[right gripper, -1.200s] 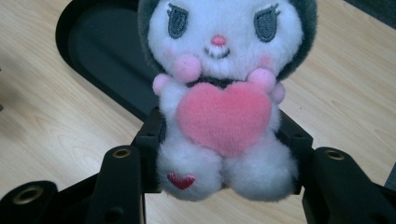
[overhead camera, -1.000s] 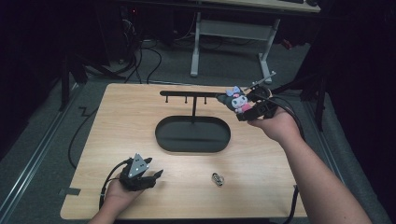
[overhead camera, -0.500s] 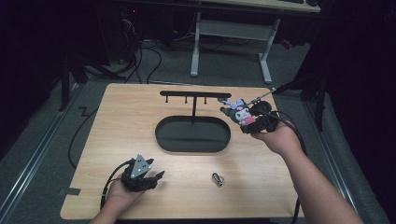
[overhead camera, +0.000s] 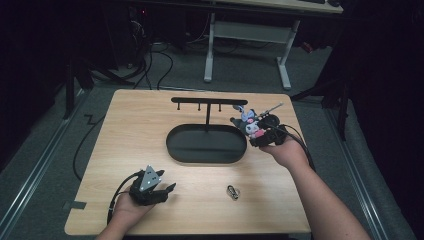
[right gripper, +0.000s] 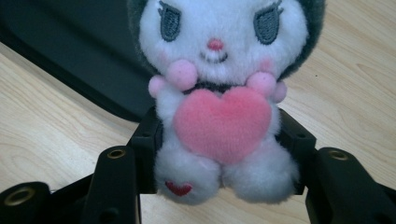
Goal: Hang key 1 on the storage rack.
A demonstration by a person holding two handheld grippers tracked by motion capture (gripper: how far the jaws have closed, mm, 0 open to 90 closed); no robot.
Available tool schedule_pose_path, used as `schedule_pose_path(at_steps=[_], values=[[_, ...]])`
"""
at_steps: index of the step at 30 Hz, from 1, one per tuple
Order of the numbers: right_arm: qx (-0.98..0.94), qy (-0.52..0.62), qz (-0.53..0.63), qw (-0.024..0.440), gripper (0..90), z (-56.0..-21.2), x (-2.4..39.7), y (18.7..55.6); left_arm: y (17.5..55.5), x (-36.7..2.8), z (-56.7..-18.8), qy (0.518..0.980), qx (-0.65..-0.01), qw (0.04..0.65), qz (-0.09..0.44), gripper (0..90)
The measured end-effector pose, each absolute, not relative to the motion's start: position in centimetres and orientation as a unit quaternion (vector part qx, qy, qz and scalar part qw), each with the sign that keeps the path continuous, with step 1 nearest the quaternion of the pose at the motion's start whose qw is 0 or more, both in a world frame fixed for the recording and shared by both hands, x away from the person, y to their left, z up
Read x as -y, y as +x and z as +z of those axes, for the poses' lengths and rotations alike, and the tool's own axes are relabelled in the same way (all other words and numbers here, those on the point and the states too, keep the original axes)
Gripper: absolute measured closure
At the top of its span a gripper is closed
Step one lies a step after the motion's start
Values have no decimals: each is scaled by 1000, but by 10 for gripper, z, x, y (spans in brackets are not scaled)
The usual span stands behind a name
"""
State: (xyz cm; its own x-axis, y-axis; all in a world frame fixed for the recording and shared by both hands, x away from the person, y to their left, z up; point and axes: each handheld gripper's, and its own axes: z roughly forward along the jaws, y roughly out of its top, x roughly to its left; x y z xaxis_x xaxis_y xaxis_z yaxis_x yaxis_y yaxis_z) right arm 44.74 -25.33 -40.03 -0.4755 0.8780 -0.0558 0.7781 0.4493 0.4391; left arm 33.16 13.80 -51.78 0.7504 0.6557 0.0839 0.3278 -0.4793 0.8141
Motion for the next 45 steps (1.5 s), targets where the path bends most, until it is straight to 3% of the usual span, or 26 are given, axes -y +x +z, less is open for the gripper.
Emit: schedule_pose_path(at_steps=[4, 7, 14, 26, 36, 45], values=[[-833, 502, 183, 141, 433, -404, 251, 451, 333, -138, -519, 838, -295, 416, 195, 383], [-828, 511, 185, 139, 364, -406, 253, 454, 332, -139, -518, 837, -294, 417, 197, 383], [-825, 515, 190, 133, 339, -407, 253, 449, 332, -138, -518, 837, -295, 417, 197, 383], [-830, 509, 187, 131, 343, -417, 258, 435, 333, -137, -518, 837, -297, 416, 198, 383], [-821, 510, 214, 142, 404, -432, 278, 410, 333, -137, -518, 837, -298, 414, 197, 384], [-788, 527, 276, 160, 429, -481, 305, 371, 332, -135, -520, 837, -300, 412, 198, 387]])
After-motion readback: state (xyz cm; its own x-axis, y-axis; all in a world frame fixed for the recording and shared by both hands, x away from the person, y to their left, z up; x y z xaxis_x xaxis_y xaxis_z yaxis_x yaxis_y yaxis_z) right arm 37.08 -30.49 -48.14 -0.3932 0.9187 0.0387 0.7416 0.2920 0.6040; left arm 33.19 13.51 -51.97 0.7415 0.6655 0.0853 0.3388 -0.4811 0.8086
